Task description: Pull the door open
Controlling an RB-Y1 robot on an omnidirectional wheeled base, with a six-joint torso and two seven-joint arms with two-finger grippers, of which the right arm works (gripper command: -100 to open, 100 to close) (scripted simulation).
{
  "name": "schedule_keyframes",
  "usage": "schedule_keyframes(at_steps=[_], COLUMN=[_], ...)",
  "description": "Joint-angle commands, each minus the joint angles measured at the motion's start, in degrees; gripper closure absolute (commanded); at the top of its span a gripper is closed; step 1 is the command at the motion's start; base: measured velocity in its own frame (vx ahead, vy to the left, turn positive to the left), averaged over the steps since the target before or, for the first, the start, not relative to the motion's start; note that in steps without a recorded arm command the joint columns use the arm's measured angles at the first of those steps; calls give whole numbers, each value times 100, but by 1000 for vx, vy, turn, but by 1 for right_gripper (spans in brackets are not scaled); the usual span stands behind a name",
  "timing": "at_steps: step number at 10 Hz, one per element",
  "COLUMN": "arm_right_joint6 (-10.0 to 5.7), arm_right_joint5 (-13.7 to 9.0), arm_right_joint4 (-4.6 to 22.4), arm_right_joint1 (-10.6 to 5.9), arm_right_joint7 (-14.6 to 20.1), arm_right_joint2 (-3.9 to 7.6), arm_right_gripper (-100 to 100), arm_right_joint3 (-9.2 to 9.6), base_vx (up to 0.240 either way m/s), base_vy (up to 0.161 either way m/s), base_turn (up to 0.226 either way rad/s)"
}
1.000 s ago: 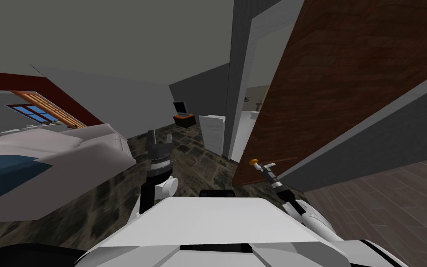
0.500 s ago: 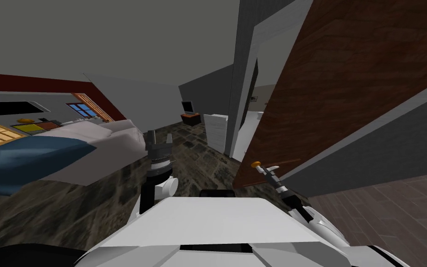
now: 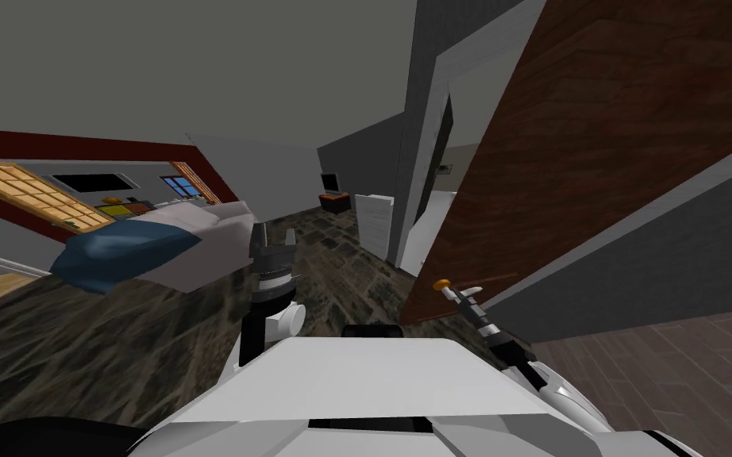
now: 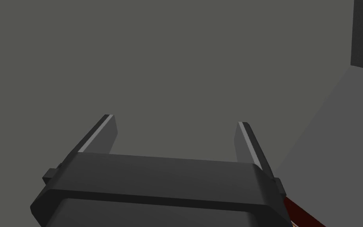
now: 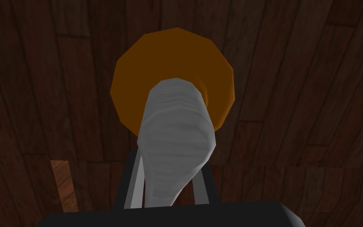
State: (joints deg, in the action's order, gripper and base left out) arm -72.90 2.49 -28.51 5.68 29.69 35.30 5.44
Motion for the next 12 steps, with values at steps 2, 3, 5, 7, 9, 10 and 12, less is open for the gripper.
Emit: schedule_keyframes(at_steps=[2,3,5,7,9,10,12], arm_right_joint6=[-210,-307,-453,-629,-750,-750,-698], arm_right_joint5=[-8,-15,-25,-36,-45,-45,-19], arm_right_joint4=[151,221,328,456,544,544,433], arm_right_joint1=[18,36,62,93,115,115,174], arm_right_joint7=[3,7,12,19,24,24,35], arm_right_joint2=[33,49,73,102,122,122,105], arm_right_gripper=[100,100,100,100,100,100,100], arm_right_joint3=[9,13,18,24,28,28,64], base_vx=[-183,-173,-203,-176,-182,-98,-74], base_vy=[-80,-79,-95,-102,-69,-31,-38], base_turn=[170,142,169,177,134,22,60])
